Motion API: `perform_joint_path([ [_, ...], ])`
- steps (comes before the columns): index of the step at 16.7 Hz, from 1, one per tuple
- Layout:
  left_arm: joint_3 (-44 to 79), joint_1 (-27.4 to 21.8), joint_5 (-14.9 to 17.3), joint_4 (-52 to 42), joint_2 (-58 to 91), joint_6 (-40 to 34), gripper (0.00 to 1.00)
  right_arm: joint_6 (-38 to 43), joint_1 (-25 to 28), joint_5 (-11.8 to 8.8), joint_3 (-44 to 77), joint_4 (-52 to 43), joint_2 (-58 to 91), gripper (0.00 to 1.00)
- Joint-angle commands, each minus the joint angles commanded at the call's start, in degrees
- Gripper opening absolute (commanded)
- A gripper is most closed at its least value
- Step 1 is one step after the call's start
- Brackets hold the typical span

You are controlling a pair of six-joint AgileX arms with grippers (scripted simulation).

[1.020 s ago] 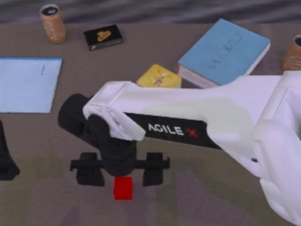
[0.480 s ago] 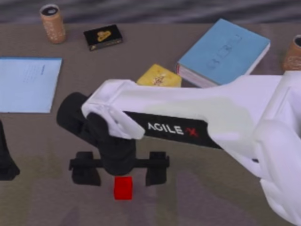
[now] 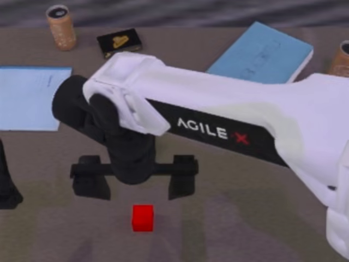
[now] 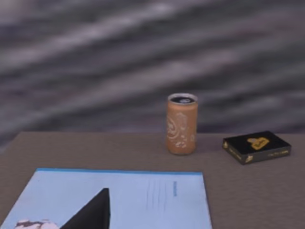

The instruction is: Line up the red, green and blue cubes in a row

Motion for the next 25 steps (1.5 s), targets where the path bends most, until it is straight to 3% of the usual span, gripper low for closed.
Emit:
perform_joint_path([
  [5,0.48,-0.06,-0.07,-0.26,0.49,0.01,1.00,-0.31,-0.55,0.13,-0.56,0.46,-0.34,1.00],
  [10,10.32,-1.92,-0.72,-6.05,10.70,0.39,1.00,-6.18,-5.27,2.24,-10.17,6.40,-11.32,1.00],
  [18,43.49,-10.69,-0.45,-27.36,50.58,2.60,1.00,-25.67,-22.64,5.89,-47.90,24.39,-49.26,1.00],
  [21,58.51,-14.82,-0.11,-37.11,69.38,3.65,1.00,-33.99,-30.39,5.85,-65.37,32.55,-66.73,1.00],
  [25,77.56,-19.86,0.24,-49.17,93.07,4.88,1.00,-43.95,-40.21,4.35,-86.89,44.21,-90.87,1.00],
])
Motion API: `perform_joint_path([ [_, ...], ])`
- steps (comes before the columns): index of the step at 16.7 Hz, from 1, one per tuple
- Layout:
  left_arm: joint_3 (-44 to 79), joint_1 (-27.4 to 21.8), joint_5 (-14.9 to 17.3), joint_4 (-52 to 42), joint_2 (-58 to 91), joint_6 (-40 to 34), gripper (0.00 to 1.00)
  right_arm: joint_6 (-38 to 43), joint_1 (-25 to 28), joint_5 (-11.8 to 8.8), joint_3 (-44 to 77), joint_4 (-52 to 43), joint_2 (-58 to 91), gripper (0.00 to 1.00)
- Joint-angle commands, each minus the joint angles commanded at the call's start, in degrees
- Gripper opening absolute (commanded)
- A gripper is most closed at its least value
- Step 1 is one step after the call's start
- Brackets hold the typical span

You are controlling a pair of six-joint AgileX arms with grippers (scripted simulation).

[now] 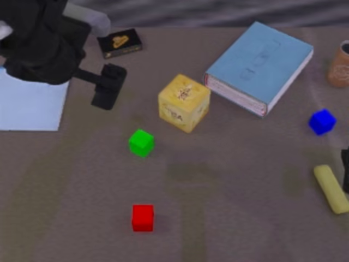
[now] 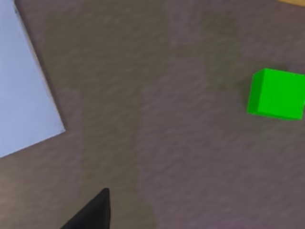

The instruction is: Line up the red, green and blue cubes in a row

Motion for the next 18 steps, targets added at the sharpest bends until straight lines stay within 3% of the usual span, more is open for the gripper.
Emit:
perform_joint_path([
  [5,19.34,-4.77,0.13,-11.73,23.92,1.06,1.00,-9.14,-10.10,-3.39,-19.63,15.52,-26.52,1.00],
  [9,28.77,-6.91,0.04,-17.10,35.21,1.49,1.00,-13.26,-15.25,-5.83,-28.09,25.40,-39.25,1.00],
  [18,31.30,-7.25,-0.01,-18.33,38.42,1.60,1.00,-14.35,-16.72,-6.59,-30.22,28.42,-42.49,1.00],
])
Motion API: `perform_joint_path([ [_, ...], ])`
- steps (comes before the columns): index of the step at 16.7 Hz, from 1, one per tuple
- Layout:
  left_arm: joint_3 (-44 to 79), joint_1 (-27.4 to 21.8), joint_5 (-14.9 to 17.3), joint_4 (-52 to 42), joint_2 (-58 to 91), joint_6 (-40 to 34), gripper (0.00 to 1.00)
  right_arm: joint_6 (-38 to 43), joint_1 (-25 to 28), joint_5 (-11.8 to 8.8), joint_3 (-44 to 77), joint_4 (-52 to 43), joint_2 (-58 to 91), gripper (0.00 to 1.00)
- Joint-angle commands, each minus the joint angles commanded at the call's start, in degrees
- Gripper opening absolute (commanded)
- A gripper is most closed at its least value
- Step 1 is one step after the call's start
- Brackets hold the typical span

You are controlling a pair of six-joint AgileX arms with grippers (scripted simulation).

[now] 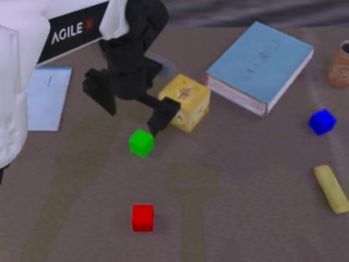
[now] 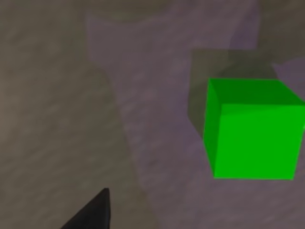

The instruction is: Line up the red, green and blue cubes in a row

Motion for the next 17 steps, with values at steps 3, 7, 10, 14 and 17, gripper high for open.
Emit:
perform_joint_path([
  [3,-2.51,-0.12,0.01,3.86,1.26,0.13,1.00,0.00,0.00,0.00,0.00,0.00,0.00,1.00],
  [7,-7.65,-0.14,0.04,12.18,4.17,0.12,1.00,0.00,0.00,0.00,0.00,0.00,0.00,1.00],
  [10,-9.31,-0.15,0.06,14.62,5.16,0.12,1.00,0.00,0.00,0.00,0.00,0.00,0.00,1.00],
  [14,-9.31,-0.15,0.06,14.62,5.16,0.12,0.92,0.00,0.00,0.00,0.00,0.00,0.00,1.00],
  [17,-9.31,-0.15,0.06,14.62,5.16,0.12,0.70,0.00,0.00,0.00,0.00,0.00,0.00,1.00],
])
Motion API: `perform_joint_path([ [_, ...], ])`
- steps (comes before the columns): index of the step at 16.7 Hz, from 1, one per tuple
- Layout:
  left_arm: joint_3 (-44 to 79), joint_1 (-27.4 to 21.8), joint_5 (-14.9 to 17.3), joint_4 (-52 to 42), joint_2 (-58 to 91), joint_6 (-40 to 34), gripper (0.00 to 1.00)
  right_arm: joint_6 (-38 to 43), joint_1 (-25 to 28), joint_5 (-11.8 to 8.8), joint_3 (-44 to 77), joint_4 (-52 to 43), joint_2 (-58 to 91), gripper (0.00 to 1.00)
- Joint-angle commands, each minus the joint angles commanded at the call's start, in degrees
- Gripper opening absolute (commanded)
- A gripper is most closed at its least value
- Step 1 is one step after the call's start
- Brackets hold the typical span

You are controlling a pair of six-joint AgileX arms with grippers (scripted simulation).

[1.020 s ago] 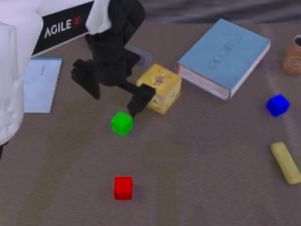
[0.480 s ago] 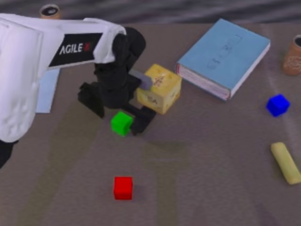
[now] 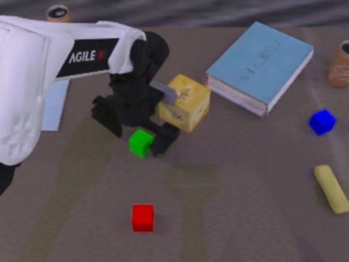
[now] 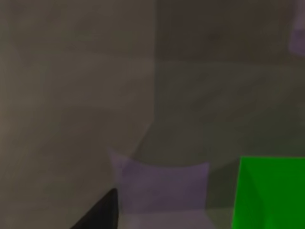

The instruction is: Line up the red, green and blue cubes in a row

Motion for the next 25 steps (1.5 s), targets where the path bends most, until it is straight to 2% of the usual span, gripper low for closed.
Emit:
perform_joint_path([
  [9,0.00,0.00,0.00,0.00,0.00,0.00,0.02,0.00,0.00,0.00,0.00,0.00,0.00,1.00],
  [19,0.42,0.05,0.10,-0.52,-1.14,-0.01,0.00,0.00,0.00,0.00,0.00,0.00,0.00,1.00],
  [25,6.73,0.83,0.07,-10.46,-4.30,-0.11,0.00,0.00,0.00,0.00,0.00,0.00,0.00,1.00],
])
